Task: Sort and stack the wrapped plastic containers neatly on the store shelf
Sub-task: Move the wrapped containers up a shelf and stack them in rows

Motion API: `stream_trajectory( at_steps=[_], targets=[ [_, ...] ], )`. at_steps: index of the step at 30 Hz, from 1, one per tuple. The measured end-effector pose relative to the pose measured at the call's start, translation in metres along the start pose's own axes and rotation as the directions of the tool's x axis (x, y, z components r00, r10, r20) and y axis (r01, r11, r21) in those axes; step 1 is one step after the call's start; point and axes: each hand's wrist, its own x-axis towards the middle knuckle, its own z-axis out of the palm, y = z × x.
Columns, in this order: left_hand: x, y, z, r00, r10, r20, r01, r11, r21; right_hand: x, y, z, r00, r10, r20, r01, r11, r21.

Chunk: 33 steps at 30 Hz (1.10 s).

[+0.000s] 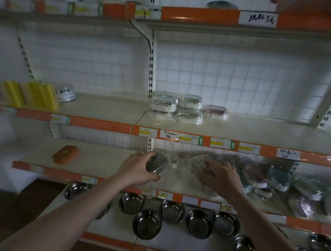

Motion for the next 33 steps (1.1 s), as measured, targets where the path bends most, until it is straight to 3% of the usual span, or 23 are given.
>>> stream_trajectory(
  at_steps=[11, 24, 33],
  targets=[
    [0.034, 0.007, -0.053, 0.992, 0.051, -0.113, -0.058, 0.996, -0.066, 0.063, -0.021, -0.053, 0.992, -0.094, -0.08, 0.102, 0.99, 0.101],
    [0.155, 0.03, -0.062, 0.978, -0.079, -0.194, 0.079, 0.997, -0.01, 0.22, 0.032, -0.059, 0.969, -0.24, -0.064, 0.246, 0.962, 0.12],
    [0.188, 0.024, -0.063, 0.979, -0.096, -0.18, 0.1, 0.995, 0.015, 0.28, 0.03, -0.059, 0.946, -0.322, -0.033, 0.323, 0.937, 0.134]
  ],
)
